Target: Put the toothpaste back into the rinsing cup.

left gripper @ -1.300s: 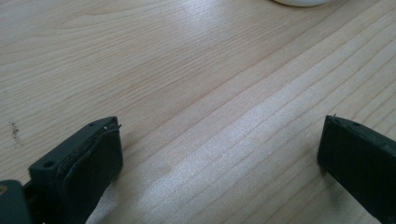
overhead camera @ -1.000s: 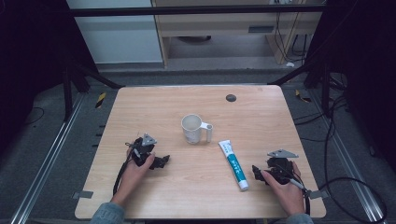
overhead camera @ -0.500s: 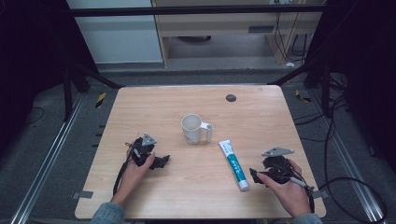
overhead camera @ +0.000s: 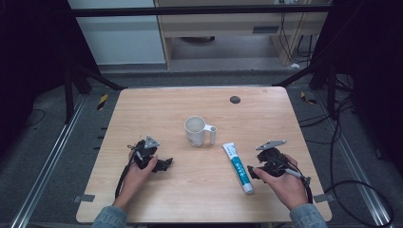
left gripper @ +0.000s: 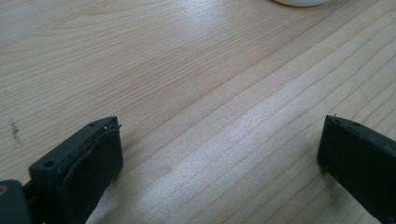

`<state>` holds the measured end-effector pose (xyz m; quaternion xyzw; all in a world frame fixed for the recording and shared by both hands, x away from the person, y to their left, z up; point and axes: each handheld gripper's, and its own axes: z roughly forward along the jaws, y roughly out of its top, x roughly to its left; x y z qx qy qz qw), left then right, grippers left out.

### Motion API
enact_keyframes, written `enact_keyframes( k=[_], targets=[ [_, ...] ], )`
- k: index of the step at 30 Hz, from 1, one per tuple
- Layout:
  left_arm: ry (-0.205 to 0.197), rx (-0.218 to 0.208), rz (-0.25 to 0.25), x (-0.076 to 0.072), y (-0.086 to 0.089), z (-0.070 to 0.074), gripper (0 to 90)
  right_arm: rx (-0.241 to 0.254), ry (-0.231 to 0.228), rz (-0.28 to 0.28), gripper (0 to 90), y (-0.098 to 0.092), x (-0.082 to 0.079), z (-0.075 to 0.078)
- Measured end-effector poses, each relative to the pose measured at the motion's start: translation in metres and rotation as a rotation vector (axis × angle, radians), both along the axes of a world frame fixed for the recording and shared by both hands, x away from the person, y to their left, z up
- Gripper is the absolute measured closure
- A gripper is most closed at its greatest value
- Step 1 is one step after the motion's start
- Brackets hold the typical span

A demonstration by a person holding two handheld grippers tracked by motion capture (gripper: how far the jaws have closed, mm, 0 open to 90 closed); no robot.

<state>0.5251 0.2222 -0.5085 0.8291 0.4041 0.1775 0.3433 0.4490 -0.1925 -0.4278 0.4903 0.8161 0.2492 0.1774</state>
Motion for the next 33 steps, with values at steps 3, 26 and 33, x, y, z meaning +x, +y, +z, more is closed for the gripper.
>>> enact_keyframes(
  k=[3, 26, 33],
  targets=[
    [0.0, 0.0, 0.0, 0.0, 0.0, 0.0, 0.0, 0.011, 0.012, 0.015, 26.7, 0.004, 0.005, 0.001],
    [-0.001, 0.002, -0.001, 0.0, 0.0, 0.0, 0.0, -0.017, 0.029, 0.08, 31.1, 0.034, 0.024, 0.013],
    [-0.002, 0.003, -0.001, 0.0, 0.0, 0.0, 0.0, -0.018, 0.042, 0.098, 36.7, 0.043, 0.029, 0.011]
  ],
)
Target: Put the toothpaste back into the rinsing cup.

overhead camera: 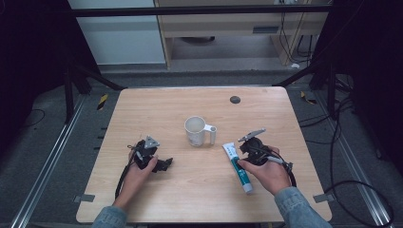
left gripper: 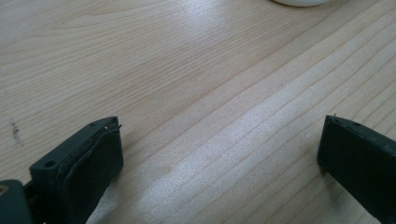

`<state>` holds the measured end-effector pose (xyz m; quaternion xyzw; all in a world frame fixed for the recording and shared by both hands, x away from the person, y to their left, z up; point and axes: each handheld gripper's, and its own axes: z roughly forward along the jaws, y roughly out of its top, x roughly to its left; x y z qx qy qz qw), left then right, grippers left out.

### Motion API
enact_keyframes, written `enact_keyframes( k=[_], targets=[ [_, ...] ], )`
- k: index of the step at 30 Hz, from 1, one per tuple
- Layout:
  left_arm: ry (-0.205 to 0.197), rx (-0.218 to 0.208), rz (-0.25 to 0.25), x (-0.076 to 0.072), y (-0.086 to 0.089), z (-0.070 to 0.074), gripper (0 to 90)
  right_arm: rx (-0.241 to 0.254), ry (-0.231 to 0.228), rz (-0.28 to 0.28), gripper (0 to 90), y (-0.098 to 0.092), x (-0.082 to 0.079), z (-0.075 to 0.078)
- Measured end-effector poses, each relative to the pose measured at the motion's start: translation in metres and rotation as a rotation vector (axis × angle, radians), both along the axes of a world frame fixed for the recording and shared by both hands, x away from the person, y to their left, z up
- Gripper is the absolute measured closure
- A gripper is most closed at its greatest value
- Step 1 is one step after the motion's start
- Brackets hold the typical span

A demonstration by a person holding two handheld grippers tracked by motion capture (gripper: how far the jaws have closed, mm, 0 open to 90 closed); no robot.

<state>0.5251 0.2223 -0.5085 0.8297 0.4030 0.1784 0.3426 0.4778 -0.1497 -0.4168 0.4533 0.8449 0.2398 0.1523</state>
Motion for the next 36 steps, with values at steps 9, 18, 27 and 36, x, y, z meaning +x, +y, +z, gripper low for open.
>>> enact_keyframes(
  k=[9, 18, 27, 36],
  targets=[
    [0.0, 0.0, 0.0, 0.0, 0.0, 0.0, 0.0, 0.014, 0.009, 0.0, 41.3, 0.008, 0.007, -0.005],
    [0.001, -0.001, 0.0, 0.0, 0.0, 0.0, 0.0, 0.026, 0.04, -0.024, 45.8, 0.011, 0.014, -0.011],
    [0.001, -0.001, 0.0, 0.0, 0.0, 0.0, 0.0, 0.036, 0.068, -0.042, 44.6, 0.017, 0.022, -0.024],
    [0.001, -0.001, 0.0, 0.0, 0.0, 0.0, 0.0, 0.052, 0.097, -0.05, 44.3, 0.02, 0.028, -0.03]
  ],
)
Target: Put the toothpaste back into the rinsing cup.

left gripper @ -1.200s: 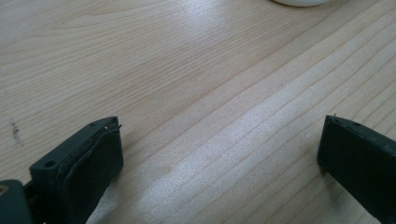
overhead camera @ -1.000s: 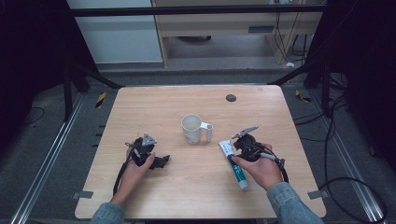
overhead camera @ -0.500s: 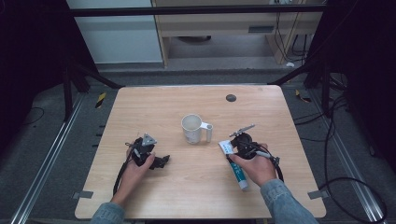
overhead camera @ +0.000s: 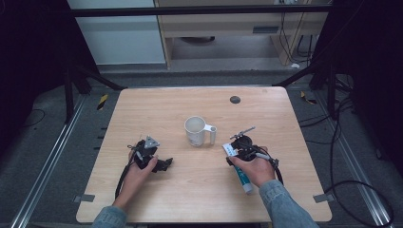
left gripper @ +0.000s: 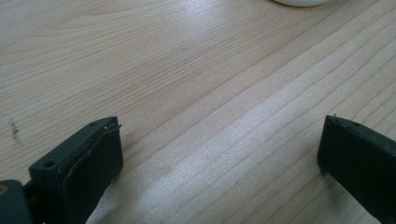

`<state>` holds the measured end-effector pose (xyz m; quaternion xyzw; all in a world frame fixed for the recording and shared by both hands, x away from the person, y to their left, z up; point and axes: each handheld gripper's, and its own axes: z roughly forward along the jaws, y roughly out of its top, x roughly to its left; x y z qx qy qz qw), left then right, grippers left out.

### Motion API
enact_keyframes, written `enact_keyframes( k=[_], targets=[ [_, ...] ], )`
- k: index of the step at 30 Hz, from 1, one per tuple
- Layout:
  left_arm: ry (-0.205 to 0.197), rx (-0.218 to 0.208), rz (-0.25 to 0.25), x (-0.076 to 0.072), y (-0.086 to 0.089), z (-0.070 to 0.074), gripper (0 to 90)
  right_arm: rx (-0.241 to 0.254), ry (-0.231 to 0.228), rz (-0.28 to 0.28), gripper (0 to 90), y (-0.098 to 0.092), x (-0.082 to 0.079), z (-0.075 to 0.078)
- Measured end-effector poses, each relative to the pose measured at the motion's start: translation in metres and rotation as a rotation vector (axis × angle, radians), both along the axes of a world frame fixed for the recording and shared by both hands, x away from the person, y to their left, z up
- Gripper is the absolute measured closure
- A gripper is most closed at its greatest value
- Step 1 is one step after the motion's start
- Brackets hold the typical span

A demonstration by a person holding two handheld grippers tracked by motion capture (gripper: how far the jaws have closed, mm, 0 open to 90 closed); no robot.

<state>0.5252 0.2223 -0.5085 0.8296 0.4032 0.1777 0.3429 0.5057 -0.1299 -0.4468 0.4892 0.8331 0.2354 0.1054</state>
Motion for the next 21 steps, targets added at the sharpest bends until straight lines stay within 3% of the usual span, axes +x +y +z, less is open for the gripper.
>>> enact_keyframes(
  k=[9, 21],
  targets=[
    [0.001, -0.001, -0.001, 0.0, 0.0, 0.0, 0.0, 0.012, 0.021, -0.038, 44.9, -0.003, 0.005, -0.005],
    [0.001, 0.0, -0.002, 0.0, 0.0, 0.0, 0.0, 0.005, 0.062, -0.038, 47.5, -0.001, 0.01, -0.011]
  ],
)
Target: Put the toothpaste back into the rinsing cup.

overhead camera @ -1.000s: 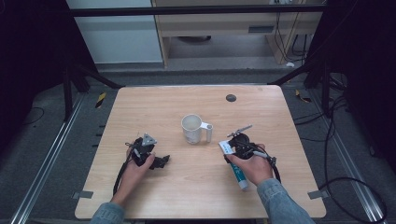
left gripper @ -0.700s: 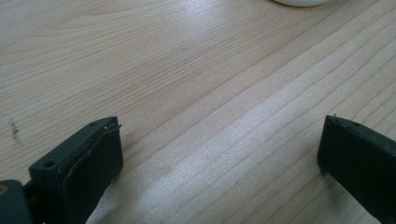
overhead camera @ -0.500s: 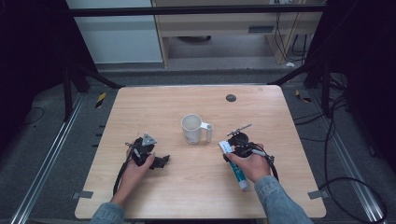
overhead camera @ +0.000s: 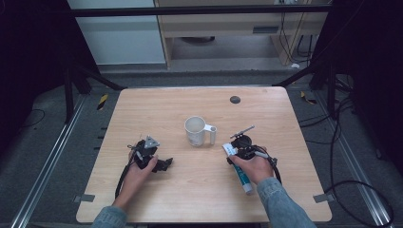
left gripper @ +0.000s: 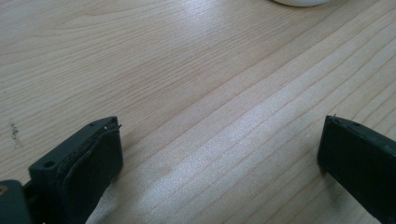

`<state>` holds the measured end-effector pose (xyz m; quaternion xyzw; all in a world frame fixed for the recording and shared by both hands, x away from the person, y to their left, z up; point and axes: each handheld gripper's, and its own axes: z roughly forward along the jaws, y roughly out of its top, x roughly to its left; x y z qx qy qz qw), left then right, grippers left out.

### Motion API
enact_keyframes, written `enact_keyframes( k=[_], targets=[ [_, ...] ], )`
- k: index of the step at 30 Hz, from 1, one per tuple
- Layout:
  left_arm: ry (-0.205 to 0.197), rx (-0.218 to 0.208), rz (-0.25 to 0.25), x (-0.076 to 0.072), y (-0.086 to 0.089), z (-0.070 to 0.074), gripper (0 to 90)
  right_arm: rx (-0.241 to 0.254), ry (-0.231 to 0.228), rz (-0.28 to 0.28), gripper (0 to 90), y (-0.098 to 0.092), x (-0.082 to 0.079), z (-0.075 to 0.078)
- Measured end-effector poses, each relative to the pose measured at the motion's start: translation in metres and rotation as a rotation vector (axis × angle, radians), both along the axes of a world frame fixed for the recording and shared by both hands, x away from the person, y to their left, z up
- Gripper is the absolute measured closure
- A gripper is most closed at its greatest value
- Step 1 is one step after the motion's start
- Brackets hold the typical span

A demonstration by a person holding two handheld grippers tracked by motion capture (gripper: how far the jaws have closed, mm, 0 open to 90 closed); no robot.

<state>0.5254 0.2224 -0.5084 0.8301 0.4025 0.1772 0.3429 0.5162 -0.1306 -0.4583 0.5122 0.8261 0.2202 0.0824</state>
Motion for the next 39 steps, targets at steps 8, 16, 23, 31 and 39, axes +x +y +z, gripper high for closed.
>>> enact_keyframes(
  k=[8, 16, 23, 31, 39],
  targets=[
    [0.0, -0.001, 0.0, 0.0, 0.0, 0.0, 0.0, -0.024, 0.019, -0.003, 47.5, 0.002, 0.004, -0.008],
    [0.0, -0.001, 0.0, 0.0, 0.0, 0.0, 0.0, -0.037, 0.029, -0.01, 48.2, 0.001, 0.007, -0.011],
    [0.0, -0.001, 0.0, 0.0, 0.0, 0.0, 0.0, -0.042, 0.04, -0.015, 48.5, 0.0, 0.01, -0.014],
    [0.0, -0.001, 0.0, 0.0, 0.0, 0.0, 0.0, -0.049, 0.039, -0.016, 50.6, 0.002, 0.011, -0.015],
    [0.0, -0.001, 0.0, 0.0, 0.0, 0.0, 0.0, -0.074, 0.034, -0.024, 52.7, 0.005, 0.011, -0.014]
  ],
)
